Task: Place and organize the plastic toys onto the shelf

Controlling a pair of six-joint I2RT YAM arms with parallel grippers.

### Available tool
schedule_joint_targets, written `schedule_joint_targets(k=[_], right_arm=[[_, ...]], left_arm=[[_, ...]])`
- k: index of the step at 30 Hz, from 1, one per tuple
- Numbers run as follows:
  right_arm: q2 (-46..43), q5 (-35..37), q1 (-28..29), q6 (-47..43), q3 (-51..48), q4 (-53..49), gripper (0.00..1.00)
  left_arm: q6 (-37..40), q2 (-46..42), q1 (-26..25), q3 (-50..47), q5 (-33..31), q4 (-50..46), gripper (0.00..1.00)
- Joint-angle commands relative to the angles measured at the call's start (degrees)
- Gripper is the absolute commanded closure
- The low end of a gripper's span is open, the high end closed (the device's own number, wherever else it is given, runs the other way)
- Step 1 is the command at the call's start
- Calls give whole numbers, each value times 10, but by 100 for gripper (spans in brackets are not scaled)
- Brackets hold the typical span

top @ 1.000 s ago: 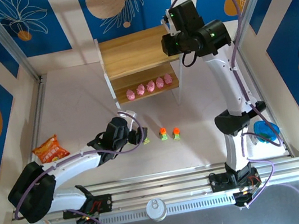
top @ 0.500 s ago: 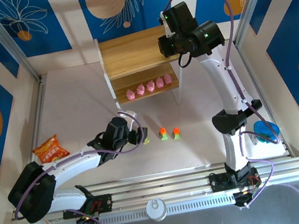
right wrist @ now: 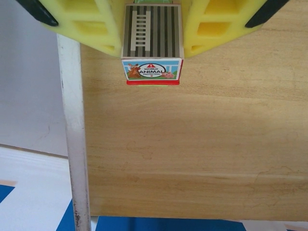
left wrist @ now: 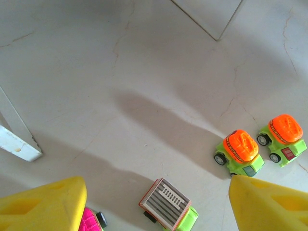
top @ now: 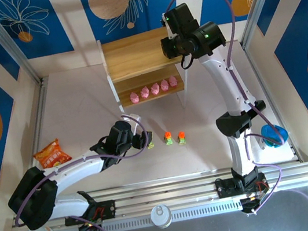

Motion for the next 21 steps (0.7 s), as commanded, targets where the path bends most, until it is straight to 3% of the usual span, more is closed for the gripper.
schedule_joint_targets(k=[1, 21], right_arm=[[12, 12, 2, -10, 14, 0, 71], [10, 46, 7, -22, 19, 35, 60]], left_arm=[[7, -2, 5, 9, 6, 5, 22], [5, 4, 5, 12, 10, 5, 22]])
